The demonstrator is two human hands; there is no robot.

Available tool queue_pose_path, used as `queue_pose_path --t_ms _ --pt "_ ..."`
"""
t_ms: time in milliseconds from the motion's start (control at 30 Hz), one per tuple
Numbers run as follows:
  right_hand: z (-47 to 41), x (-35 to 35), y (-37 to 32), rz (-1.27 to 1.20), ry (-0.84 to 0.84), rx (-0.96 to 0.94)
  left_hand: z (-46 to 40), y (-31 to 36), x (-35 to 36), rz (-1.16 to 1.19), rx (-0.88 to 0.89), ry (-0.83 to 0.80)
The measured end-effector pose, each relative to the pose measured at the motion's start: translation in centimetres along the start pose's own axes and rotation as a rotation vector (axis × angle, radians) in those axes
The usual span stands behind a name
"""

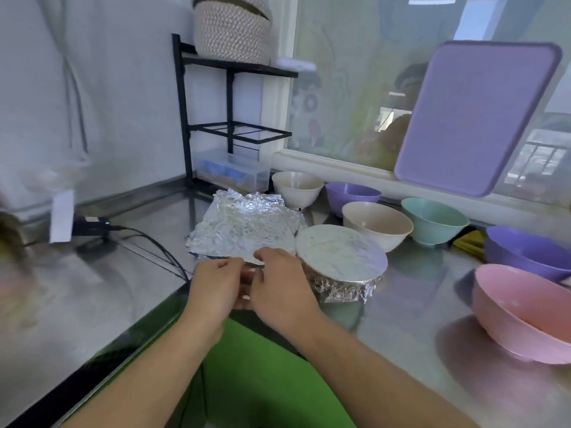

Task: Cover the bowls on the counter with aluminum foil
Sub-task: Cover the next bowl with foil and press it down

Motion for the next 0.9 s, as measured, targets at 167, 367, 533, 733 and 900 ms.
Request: queue_pose_path --t_ms 167,367,533,733,900 --pt "-3.4 2.1 -0.8 0.073 -0.033 0.076 -2.5 0.2 -1.5 0.079 -0.083 0.109" --pt "-4.7 3.4 -0.6 0.209 -0.009 0.043 -4.9 0.9 -2.8 -0.113 -0.051 0.124" --pt "-5.2 3.1 -1.7 0.279 0.014 -0.076 -4.6 2.1 -3.1 -0.309 0.127 0.150" --pt "-5.6 2.0 -3.1 0.310 0.161 -0.240 -4.4 3.1 -3.3 0.033 0.086 0.144" --pt "-5.0 1.1 -3.7 0.290 0.335 -0.344 -2.9 5.0 -3.0 0.394 0.061 0.138"
Point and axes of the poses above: each hand's wrist, its own z-axis away from the middle knuckle, its own x-axis out of the palm, y = z × x, the point moved 3 cm from there along -z, towards the middle knuckle, and after that the axes turned 3 degrees about y, right-handed, at the moved point
